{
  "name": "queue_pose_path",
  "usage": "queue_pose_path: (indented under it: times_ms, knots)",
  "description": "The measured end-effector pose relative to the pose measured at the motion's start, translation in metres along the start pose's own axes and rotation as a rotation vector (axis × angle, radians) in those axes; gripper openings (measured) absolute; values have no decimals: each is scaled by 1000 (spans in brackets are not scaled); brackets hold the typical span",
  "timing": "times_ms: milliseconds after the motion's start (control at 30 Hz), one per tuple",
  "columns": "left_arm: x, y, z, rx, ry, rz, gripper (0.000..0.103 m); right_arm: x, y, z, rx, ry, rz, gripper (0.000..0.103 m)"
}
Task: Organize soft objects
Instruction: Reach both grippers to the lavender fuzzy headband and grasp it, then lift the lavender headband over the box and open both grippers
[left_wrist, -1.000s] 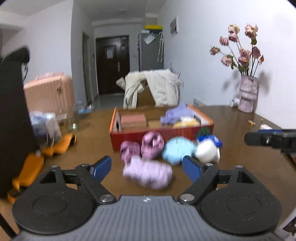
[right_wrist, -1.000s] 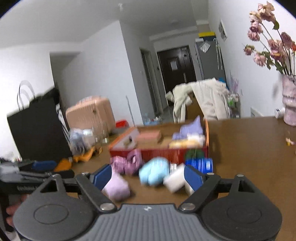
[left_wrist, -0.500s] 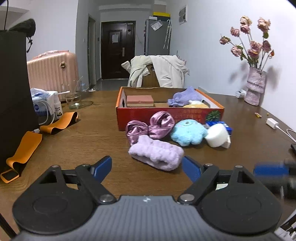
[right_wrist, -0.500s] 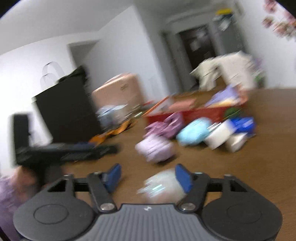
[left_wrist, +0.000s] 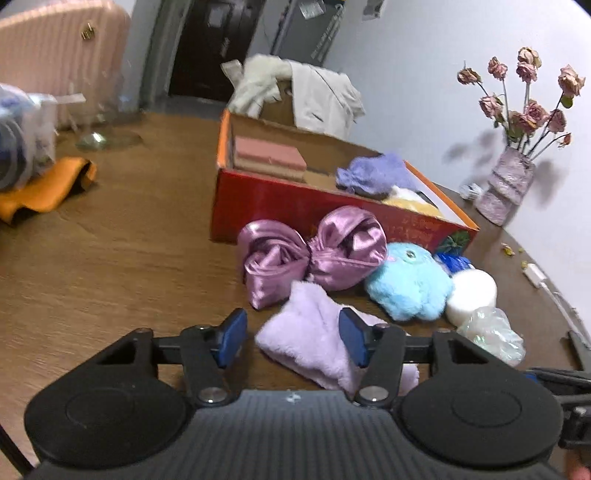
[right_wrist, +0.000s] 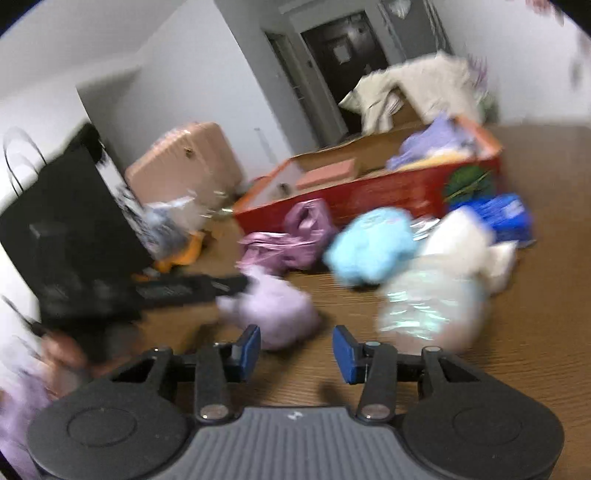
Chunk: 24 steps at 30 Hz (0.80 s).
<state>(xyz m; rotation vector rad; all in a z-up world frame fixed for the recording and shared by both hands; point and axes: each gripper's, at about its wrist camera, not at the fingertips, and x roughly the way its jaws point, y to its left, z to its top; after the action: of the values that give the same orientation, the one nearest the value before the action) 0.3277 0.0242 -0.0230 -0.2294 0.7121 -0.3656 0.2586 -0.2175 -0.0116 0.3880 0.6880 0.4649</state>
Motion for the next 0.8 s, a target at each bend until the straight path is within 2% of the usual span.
queue_pose_path:
  times_ms: [100,200,267,433,600,800]
  knots:
    - [1,10,-3,-69,33,-71,30,25,-2,4,89,25,4,44]
    - [-12,12,-12,-101,23,-91,20,39,-4,2,145,18,-5,44]
    - [-22,13,-18,-134,17,-98,20,44,-3,2,170,34,16,44]
    - [-53,6,-32,-165,7,-92,18,35,10,-3,118,54,32,28]
    - [-92,-11,-52,-138,13,-121,17,-11,26,-15,50,59,53,27]
    - [-99,-34,-73,-91,41,-106,17,-33,30,-33,46,75,8,28]
